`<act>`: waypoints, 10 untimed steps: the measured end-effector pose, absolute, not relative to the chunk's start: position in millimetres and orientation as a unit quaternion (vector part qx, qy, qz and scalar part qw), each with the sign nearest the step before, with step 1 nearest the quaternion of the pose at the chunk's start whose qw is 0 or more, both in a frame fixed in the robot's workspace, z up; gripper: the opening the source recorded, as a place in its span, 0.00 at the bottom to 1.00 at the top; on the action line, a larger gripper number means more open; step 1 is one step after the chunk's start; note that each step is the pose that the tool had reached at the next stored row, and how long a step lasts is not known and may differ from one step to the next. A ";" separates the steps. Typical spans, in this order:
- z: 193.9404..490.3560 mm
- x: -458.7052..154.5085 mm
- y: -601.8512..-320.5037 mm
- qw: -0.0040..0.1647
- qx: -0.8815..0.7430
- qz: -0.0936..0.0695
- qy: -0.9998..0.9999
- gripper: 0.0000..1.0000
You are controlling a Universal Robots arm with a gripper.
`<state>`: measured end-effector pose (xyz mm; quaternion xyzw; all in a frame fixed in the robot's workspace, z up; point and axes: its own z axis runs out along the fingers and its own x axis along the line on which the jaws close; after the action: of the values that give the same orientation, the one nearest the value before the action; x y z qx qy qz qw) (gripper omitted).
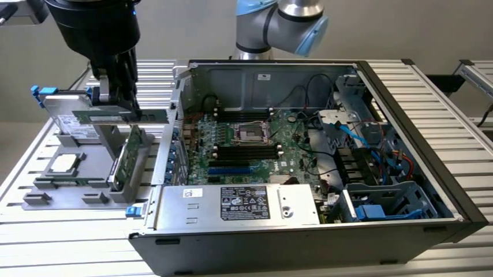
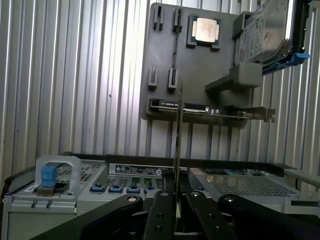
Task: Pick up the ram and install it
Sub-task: 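Pick up the ram and move it above insertion slot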
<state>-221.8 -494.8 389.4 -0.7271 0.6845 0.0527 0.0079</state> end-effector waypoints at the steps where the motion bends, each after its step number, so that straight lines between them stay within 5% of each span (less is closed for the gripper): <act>1: 389.4 -219.2 -492.9 0.008 -0.727 0.053 0.684 0.14; 10: 389.3 -197.4 -472.1 0.008 -0.727 0.053 0.684 0.14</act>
<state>-197.4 -472.1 389.3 -0.7271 0.6845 0.0527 0.0080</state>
